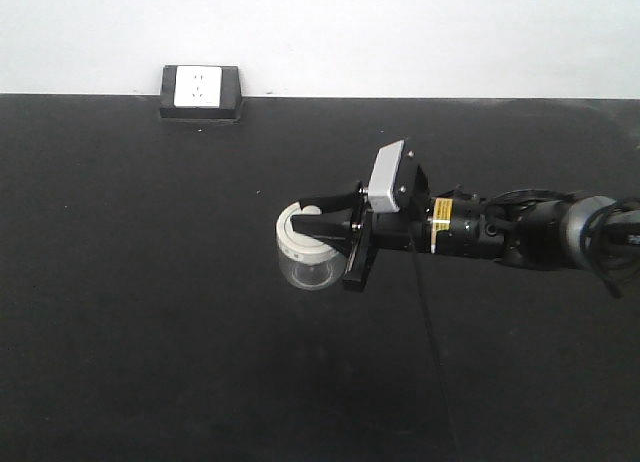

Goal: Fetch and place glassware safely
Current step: 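Extend the right arm forward and lower the jar onto the bench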

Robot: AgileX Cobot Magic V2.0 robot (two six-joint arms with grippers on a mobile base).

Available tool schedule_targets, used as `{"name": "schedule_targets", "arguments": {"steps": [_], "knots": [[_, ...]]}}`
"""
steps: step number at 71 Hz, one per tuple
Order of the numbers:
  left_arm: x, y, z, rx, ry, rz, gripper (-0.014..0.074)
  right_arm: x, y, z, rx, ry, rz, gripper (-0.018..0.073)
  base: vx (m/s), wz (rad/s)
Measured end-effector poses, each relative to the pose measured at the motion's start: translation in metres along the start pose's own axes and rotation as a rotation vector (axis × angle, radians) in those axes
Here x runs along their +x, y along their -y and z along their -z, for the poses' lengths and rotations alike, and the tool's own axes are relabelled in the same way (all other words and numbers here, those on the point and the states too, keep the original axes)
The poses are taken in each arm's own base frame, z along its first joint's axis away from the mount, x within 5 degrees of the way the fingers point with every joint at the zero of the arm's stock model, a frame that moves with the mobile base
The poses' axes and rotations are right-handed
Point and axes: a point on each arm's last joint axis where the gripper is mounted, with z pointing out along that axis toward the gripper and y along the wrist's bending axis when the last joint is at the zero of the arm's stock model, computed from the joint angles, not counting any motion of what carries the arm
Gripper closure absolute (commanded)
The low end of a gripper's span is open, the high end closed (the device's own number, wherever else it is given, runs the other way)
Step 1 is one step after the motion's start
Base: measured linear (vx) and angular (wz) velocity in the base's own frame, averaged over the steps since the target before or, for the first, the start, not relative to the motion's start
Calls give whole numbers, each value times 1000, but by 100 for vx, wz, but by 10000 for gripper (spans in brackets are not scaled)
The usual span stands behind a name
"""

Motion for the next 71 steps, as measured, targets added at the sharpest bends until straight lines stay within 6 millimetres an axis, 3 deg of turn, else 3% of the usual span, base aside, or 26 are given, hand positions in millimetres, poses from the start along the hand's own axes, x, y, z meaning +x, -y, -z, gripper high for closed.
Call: {"name": "schedule_targets", "arguments": {"steps": [24,71], "knots": [[0,0,0,0,0,0,603,34,-1,-8,-23,-10,-45,560,0,0],[0,0,0,0,0,0,603,52,3,-12,26,-1,-77,551,0,0]]}}
